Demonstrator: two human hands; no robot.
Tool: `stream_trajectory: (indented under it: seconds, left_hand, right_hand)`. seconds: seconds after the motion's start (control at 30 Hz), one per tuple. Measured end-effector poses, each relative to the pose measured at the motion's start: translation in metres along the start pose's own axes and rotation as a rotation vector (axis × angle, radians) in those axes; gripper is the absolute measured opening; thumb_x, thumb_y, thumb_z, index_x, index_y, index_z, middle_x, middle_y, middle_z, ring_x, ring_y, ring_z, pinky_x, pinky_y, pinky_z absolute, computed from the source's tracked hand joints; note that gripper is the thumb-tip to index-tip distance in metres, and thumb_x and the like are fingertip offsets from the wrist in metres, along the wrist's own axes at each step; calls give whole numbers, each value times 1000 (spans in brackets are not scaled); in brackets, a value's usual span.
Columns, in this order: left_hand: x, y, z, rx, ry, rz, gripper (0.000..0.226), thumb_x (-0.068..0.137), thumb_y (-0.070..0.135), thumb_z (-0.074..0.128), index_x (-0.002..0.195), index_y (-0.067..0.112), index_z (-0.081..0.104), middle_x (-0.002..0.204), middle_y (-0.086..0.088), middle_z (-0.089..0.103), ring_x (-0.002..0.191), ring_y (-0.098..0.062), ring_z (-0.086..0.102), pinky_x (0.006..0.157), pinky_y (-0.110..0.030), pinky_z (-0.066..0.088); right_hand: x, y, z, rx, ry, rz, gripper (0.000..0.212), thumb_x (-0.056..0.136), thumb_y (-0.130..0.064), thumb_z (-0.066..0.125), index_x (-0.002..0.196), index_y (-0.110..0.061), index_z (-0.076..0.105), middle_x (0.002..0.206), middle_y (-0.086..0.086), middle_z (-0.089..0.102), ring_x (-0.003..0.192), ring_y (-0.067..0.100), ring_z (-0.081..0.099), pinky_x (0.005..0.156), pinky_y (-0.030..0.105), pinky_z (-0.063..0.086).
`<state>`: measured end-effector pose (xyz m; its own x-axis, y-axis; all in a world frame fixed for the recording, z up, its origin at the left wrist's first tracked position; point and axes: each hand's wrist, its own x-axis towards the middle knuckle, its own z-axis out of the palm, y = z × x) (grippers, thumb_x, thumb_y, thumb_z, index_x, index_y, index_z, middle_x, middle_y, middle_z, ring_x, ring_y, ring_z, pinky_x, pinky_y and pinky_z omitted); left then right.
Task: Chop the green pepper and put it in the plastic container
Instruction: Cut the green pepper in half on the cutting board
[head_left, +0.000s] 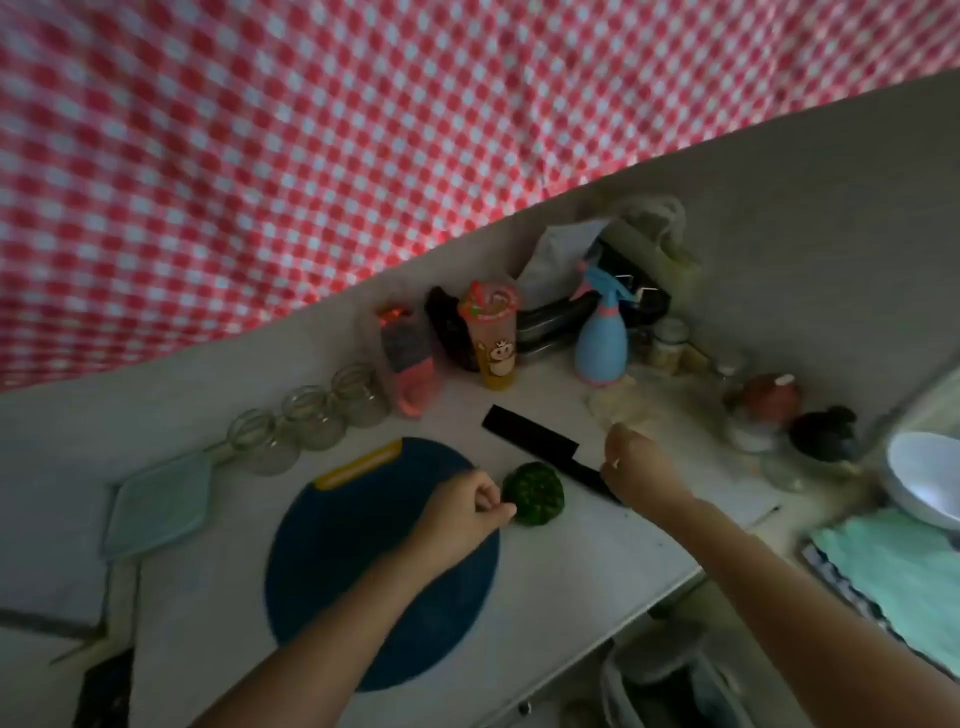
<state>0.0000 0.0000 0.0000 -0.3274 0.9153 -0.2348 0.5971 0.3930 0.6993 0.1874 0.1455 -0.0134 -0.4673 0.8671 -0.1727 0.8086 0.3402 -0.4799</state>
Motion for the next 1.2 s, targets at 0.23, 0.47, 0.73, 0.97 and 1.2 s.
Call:
stream_trajectory:
  seconds: [0.23, 0.47, 0.73, 0.97, 1.2]
  left_hand:
    - [25, 4, 27, 47, -54, 30, 63, 72, 20, 78, 125, 18, 43, 127, 0, 39, 112, -12, 47, 95, -19, 37]
    - [40, -4, 60, 105, -83, -49, 93, 69, 24, 82, 143, 21, 25, 143, -3, 27, 128, -18, 39, 103, -23, 32]
    - [41, 0, 57, -27, 28, -46, 80, 64, 26, 81, 131, 20, 37, 127, -3, 40, 116, -14, 43, 94, -23, 40]
    - [7, -16, -12, 199, -40, -152, 80, 67, 37, 79, 132, 24, 35, 121, 0, 37, 114, -17, 43, 94, -28, 41]
    - [-26, -52, -17, 424, 43, -263, 84, 69, 49, 73, 134, 17, 31, 128, -6, 33, 117, -22, 34, 95, -27, 36]
  right_hand:
    - [15, 8, 39, -55, -110, -43, 38, 88, -21, 61, 122, -11, 47, 117, 13, 55, 107, 30, 51, 85, 32, 43]
    - [32, 6, 56, -98, -127, -66, 49, 87, -19, 62, 131, -13, 41, 121, 10, 51, 110, 28, 50, 90, 36, 44]
    - [42, 0, 52, -115, -134, -60, 47, 86, -11, 58, 129, -11, 38, 118, 13, 52, 107, 30, 52, 84, 35, 45]
    - [36, -23, 47, 22, -146, -63, 37, 85, -21, 58, 116, -12, 38, 106, 10, 50, 89, 29, 57, 67, 31, 42]
    - [3, -58, 56, 266, -225, -183, 17, 94, -19, 49, 109, -14, 44, 85, 2, 56, 68, 14, 51, 58, 21, 39]
